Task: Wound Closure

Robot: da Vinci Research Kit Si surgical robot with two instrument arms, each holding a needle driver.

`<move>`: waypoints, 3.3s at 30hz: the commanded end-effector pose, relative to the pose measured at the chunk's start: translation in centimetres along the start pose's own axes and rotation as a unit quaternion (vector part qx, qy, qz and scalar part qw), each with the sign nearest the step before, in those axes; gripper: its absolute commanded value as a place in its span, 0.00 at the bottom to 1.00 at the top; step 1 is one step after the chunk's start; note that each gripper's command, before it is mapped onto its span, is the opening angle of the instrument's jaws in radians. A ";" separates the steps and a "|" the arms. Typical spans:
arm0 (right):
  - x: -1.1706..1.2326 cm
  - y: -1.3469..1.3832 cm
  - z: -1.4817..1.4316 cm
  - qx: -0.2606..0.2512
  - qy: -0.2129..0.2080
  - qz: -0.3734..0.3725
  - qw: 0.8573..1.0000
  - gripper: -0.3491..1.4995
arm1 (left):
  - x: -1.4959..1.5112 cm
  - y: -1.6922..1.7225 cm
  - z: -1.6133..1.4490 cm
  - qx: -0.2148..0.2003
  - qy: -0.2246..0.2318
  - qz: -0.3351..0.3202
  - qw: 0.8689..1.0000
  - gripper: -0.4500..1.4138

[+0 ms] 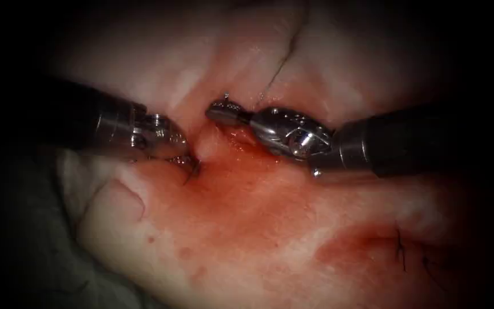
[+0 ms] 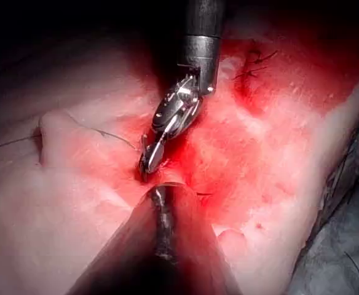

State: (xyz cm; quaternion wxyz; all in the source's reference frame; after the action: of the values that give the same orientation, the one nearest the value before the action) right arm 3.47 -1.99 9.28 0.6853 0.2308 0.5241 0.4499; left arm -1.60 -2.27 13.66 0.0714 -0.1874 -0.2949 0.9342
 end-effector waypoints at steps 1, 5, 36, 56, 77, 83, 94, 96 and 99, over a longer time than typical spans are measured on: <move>-0.11 -0.07 0.08 0.006 -0.003 0.005 1.000 0.00 | 0.02 0.01 0.08 -0.002 0.000 0.000 1.000 0.05; -0.15 -0.17 0.09 0.010 -0.007 0.010 1.000 0.00 | 0.02 0.01 0.06 -0.003 0.002 0.001 1.000 0.05; 0.16 0.06 -0.24 -0.061 0.025 -0.031 0.997 0.68 | 0.12 -0.10 -0.30 0.052 0.049 0.074 0.995 0.10; 0.19 0.13 -0.56 -0.048 0.019 -0.031 0.998 0.62 | 0.13 0.30 -0.51 0.085 0.241 0.295 0.921 0.54; 0.17 0.13 -0.48 -0.050 0.020 -0.032 0.998 0.60 | 0.21 0.33 -0.10 0.074 0.233 0.325 0.914 0.53; 0.16 0.12 -0.45 -0.051 0.021 -0.032 0.998 0.60 | 0.31 0.28 -0.06 0.077 0.232 0.324 0.914 0.45; 0.15 0.12 -0.45 -0.051 0.021 -0.033 0.998 0.59 | 0.35 0.25 -0.09 0.077 0.236 0.324 0.913 0.31; 0.15 0.12 -0.45 -0.051 0.021 -0.033 0.998 0.59 | 0.35 0.25 -0.09 0.077 0.236 0.324 0.913 0.31; 0.15 0.12 -0.45 -0.051 0.021 -0.033 0.998 0.59 | 0.35 0.26 -0.07 0.077 0.235 0.325 0.913 0.08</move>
State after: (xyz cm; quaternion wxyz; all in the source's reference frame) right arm 2.96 -1.82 9.10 0.6997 0.1677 0.5214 0.4588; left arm -1.85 -2.32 13.29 -0.1541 -0.4811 -0.1175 0.8550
